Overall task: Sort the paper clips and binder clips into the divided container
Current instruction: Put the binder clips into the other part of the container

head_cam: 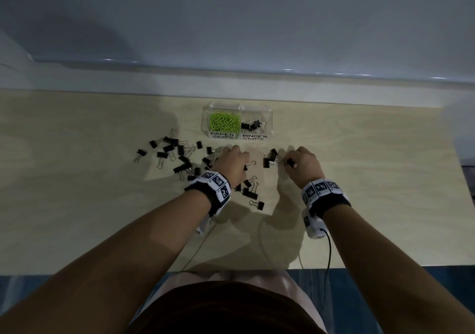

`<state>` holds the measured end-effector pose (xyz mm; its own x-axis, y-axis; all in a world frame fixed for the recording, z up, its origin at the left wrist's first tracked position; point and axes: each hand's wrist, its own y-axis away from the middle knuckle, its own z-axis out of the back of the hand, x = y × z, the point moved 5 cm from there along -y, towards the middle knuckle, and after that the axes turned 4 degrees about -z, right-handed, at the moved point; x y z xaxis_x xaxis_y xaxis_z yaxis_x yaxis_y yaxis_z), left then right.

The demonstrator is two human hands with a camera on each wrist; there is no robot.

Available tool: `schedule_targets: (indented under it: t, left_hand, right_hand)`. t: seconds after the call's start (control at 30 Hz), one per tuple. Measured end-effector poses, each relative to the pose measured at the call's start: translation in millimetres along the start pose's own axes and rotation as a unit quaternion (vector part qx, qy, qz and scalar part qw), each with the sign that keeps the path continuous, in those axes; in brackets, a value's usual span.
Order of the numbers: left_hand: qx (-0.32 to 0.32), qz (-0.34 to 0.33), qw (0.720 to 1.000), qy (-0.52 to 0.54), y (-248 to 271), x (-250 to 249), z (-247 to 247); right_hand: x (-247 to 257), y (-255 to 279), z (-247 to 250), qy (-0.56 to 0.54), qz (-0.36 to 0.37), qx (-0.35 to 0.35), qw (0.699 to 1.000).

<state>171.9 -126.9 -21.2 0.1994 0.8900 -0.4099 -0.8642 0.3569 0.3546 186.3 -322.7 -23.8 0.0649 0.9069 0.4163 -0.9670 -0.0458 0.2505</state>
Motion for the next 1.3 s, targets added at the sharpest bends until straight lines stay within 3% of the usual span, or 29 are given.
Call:
schedule_targets:
  t: [0.13,0.27,0.37,0.6,0.67,0.77,0.83,1.0,1.07,1.3]
  left_hand:
    - [-0.016,0.03,0.997,0.064,-0.1,3.6,1.7]
    - [-0.014,0.038,0.995,0.088,0.8,7.6,6.1]
    - [-0.011,0.021,0.997,0.077,2.5,6.8,12.4]
    - [-0.208,-0.033,0.966,0.148,-16.8,-13.6,99.8]
    - [-0.229,-0.035,0.962,0.146,-24.6,-9.7,115.7]
    - [-0.203,-0.035,0.974,0.091,-19.1,-4.0,111.6]
    - [-0.168,-0.043,0.982,0.073,-6.3,0.8,91.8]
    - [0.042,-0.071,0.997,0.005,18.7,12.1,16.1]
    - [0.057,-0.084,0.995,-0.021,21.1,12.2,5.4]
    - [0.02,-0.084,0.996,0.01,21.2,11.4,8.7]
  right_hand:
    - [-0.4,10.0,3.3,-0.07,-0.007,-0.053,0.996]
    - [6.9,9.3,13.3,-0.184,-0.06,-0.095,0.976]
    - [33.9,-0.9,31.7,-0.224,-0.026,-0.108,0.968]
    - [84.5,-41.8,63.1,-0.234,0.031,-0.12,0.964]
    - [80.7,-40.1,62.9,-0.214,0.024,-0.128,0.968]
    - [58.9,-27.9,47.6,-0.162,-0.017,-0.121,0.979]
    - [42.9,-20.3,26.0,-0.119,-0.061,-0.079,0.988]
    - [49.0,-12.2,-10.4,-0.023,-0.076,-0.004,0.997]
    - [56.5,-15.0,-16.1,-0.031,-0.086,-0.001,0.996]
    - [68.1,-28.0,-19.4,-0.063,-0.087,0.021,0.994]
